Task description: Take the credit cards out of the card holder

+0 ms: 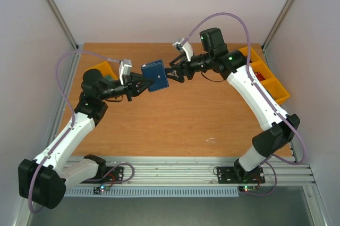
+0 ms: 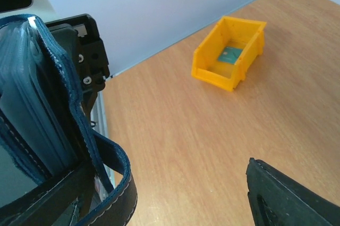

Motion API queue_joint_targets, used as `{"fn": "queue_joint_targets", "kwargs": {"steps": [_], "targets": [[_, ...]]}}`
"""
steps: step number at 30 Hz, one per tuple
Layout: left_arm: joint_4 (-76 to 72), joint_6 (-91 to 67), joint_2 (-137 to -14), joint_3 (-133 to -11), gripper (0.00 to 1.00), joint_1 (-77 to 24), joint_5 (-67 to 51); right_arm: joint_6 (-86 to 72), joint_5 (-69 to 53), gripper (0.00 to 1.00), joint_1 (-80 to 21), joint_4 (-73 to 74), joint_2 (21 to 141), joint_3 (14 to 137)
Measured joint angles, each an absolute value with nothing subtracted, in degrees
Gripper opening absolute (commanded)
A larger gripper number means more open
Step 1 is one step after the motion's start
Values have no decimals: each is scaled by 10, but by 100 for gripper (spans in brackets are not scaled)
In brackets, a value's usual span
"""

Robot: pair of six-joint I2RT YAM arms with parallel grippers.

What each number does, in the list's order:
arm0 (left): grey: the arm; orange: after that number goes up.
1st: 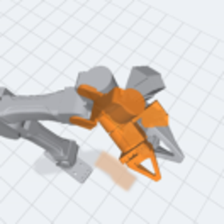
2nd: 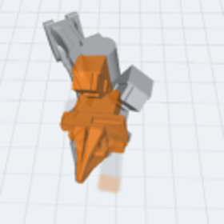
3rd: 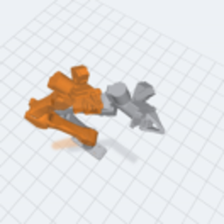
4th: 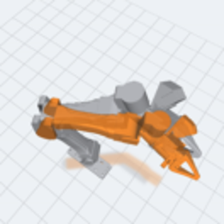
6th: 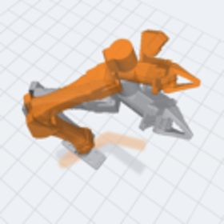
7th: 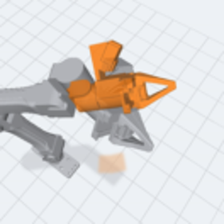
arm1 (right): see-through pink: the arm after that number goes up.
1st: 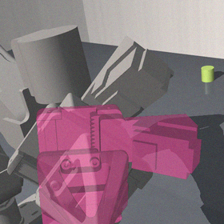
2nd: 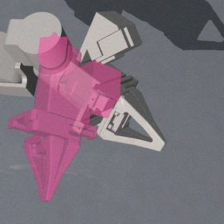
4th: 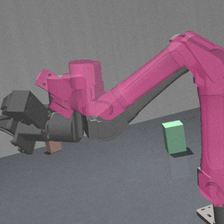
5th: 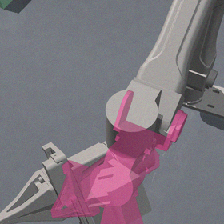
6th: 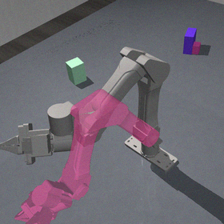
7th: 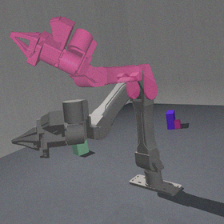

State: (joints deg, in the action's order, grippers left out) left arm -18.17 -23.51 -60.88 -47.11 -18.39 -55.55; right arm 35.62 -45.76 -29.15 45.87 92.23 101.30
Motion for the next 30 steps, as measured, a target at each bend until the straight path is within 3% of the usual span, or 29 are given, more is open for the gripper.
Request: {"fn": "queue_joint_targets", "kwargs": {"steps": [4, 7, 8, 11, 16, 17, 19, 20, 22, 24, 29, 30], "targets": [[-196, -237, -609, -471, 0, -181, -569, 368, -477, 85, -291, 481, 933, 1037], [-207, -239, -609, -471, 0, -179, -582, 384, -488, 82, -291, 510, 942, 1063], [-211, -239, -609, -471, 0, -179, -587, 390, -489, 76, -292, 521, 945, 1071], [-219, -239, -609, -471, 0, -178, -601, 407, -492, 46, -304, 550, 948, 1094], [-230, -239, -613, -472, 0, -186, -634, 420, -511, 10, -340, 554, 951, 1098], [-230, -240, -613, -472, 0, -186, -633, 419, -518, 4, -341, 555, 951, 1099], [-229, -242, -614, -472, 0, -184, -630, 417, -528, 1, -342, 558, 950, 1099], [-229, -242, -614, -472, 7, -183, -629, 419, -530, 1, -343, 558, 950, 1099], [-227, -243, -614, -472, 47, -184, -622, 414, -527, 1, -343, 556, 949, 1099], [-222, -244, -613, -472, 75, -185, -595, 406, -517, 1, -343, 549, 948, 1096], [-184, -238, -612, -469, 99, -188, -462, 351, -437, 1, -361, 521, 945, 1084], [-177, -234, -611, -466, 99, -188, -434, 336, -415, 1, -361, 515, 945, 1084]]}}
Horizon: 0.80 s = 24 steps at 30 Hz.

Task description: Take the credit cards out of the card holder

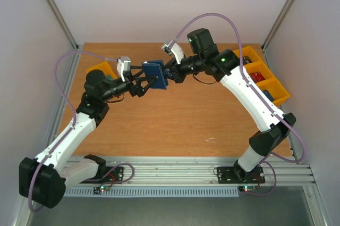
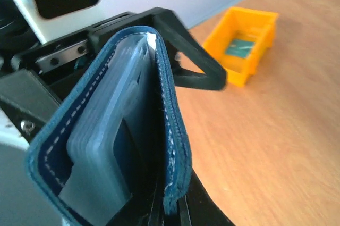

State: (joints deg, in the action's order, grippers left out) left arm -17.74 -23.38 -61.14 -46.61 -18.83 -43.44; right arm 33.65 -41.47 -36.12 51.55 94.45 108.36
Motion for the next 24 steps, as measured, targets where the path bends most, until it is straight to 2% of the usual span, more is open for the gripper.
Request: {"fn": "queue_joint_targets", "kwargs": {"steps": [4, 14, 22, 24], "targets": [[-157, -209, -611, -451, 99, -188, -372, 272, -316, 1, -367, 502, 944, 1084], [-139, -179, -611, -440, 99, -188, -349, 179, -87, 1, -410, 521, 954, 1105], [-140, -170, -611, -440, 99, -188, -339, 165, -39, 1, -429, 548, 974, 1153], [-140, -164, -611, -440, 93, -188, -330, 164, -44, 1, -428, 549, 975, 1153]]}}
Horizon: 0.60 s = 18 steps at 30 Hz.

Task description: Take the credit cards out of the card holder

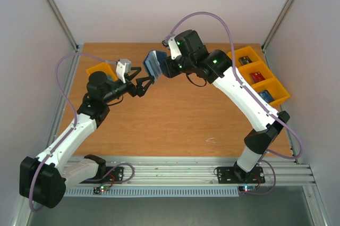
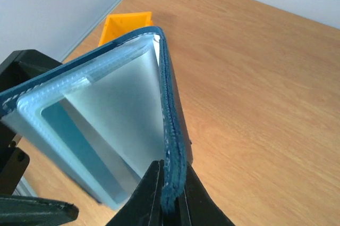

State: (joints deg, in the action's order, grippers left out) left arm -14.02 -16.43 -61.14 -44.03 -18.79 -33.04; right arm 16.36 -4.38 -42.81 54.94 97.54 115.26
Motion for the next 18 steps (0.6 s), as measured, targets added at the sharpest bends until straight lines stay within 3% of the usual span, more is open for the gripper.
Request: {"fn": "queue_joint_targets", "kwargs": {"steps": [6, 12, 18], "targets": [[-143, -151, -611, -440, 92, -188, -312, 163, -52, 1, -428, 549, 978, 1153], [-143, -151, -611, -440, 50, -188, -316, 169, -68, 1, -425, 549, 978, 1153], [-148, -157, -601, -440, 28, -187, -330, 174, -138, 1, -389, 540, 970, 1141]]}}
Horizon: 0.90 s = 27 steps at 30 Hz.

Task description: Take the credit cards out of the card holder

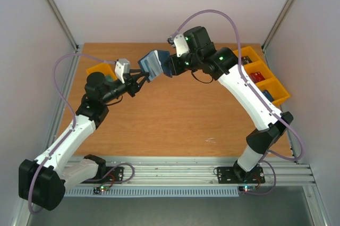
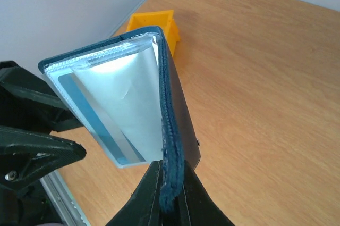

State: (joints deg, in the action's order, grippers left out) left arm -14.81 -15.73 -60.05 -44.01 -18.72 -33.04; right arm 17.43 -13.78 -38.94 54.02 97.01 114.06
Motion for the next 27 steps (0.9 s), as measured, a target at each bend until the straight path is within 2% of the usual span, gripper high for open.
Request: {"fn": "queue_joint_targets", "kwargs": {"steps": [4, 6, 9, 10, 14, 18, 22, 25, 26, 27], "targets": [[-153, -161, -599, -440, 23, -187, -336, 180, -187, 1, -369, 530, 959, 1130], [-153, -162, -599, -440, 30, -187, -337, 184, -213, 1, -370, 524, 956, 1129], [-152, -163, -599, -440, 30, -186, -336, 194, -247, 1, -371, 518, 954, 1126], [-152, -163, -599, -440, 27, -186, -336, 197, -257, 1, -371, 518, 954, 1125], [-152, -165, -599, -440, 2, -183, -335, 209, -280, 1, -372, 518, 953, 1123], [-152, -173, -596, -440, 0, -177, -342, 222, -288, 4, -370, 517, 953, 1123], [-151, -175, -593, -440, 0, -174, -347, 228, -293, 46, -364, 520, 953, 1123], [-139, -166, -593, -440, 0, -173, -340, 229, -288, 71, -365, 526, 956, 1123], [-131, -161, -593, -440, 0, -173, -335, 229, -282, 86, -367, 525, 958, 1123], [-124, -157, -593, -440, 0, -173, -329, 228, -272, 96, -372, 524, 960, 1123]]}}
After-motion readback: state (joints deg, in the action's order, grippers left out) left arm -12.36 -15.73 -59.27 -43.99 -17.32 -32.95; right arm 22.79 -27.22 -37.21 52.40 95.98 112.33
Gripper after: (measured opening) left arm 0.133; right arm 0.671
